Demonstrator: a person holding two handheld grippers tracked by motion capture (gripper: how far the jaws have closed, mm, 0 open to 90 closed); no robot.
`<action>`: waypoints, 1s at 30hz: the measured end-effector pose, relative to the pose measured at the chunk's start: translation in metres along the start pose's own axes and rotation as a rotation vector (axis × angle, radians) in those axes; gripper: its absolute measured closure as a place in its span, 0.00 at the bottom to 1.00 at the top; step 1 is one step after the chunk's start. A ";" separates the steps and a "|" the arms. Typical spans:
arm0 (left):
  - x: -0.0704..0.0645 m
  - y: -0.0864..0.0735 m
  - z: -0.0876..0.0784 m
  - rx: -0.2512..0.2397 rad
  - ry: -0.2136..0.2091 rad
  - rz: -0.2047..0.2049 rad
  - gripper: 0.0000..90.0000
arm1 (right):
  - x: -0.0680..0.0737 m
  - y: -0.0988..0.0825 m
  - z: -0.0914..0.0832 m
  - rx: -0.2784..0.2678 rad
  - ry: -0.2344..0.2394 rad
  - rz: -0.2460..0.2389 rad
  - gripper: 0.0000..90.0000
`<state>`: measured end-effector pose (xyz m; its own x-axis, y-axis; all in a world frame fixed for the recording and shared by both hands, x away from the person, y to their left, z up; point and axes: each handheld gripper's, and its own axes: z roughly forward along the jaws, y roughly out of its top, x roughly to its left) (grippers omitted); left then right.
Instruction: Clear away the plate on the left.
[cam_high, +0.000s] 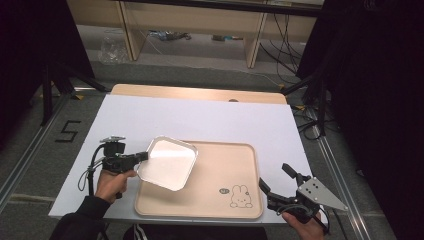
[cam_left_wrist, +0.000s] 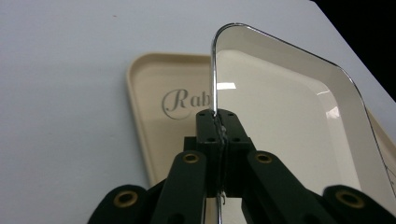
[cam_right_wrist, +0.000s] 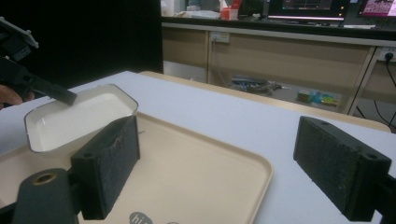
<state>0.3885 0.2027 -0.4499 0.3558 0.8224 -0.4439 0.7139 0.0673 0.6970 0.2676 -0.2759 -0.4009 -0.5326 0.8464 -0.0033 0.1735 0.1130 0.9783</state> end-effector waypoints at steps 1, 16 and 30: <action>-0.003 -0.001 0.002 0.004 -0.006 0.003 0.98 | 0.000 0.000 0.000 -0.001 0.000 -0.003 0.17; -0.023 -0.007 0.021 0.060 -0.029 0.049 0.98 | 0.000 0.000 0.001 -0.006 0.001 -0.004 0.17; -0.050 -0.020 0.050 0.153 -0.059 0.108 0.98 | 0.000 0.000 0.000 0.001 -0.001 0.001 0.17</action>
<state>0.3869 0.1320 -0.4696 0.4674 0.7851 -0.4065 0.7512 -0.1102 0.6508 0.2676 -0.2761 -0.4010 -0.5320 0.8468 -0.0028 0.1750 0.1132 0.9780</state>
